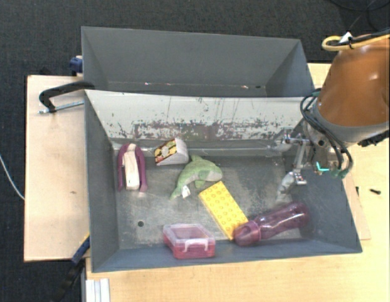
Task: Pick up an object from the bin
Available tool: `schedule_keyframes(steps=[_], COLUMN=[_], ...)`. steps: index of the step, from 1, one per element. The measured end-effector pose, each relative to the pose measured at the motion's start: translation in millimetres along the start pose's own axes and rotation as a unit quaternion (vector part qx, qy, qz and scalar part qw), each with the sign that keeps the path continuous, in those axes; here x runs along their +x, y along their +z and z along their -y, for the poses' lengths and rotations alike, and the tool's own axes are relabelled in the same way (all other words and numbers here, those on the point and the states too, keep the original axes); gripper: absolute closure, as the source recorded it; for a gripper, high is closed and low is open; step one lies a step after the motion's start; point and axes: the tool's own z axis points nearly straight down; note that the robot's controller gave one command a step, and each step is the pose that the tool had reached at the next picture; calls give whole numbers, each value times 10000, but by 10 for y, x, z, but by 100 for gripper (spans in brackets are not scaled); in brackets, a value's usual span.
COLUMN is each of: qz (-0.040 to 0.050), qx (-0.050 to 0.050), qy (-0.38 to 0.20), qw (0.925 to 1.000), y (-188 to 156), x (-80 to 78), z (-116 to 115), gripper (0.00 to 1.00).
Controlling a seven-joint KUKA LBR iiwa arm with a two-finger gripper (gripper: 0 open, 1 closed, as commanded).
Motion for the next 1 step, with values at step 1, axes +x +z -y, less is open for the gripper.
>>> schedule_keyframes(steps=[1], qz=[33], qx=[4], qy=[-7], qw=[10000], y=[-35], x=[-8], z=[-3], gripper=[0])
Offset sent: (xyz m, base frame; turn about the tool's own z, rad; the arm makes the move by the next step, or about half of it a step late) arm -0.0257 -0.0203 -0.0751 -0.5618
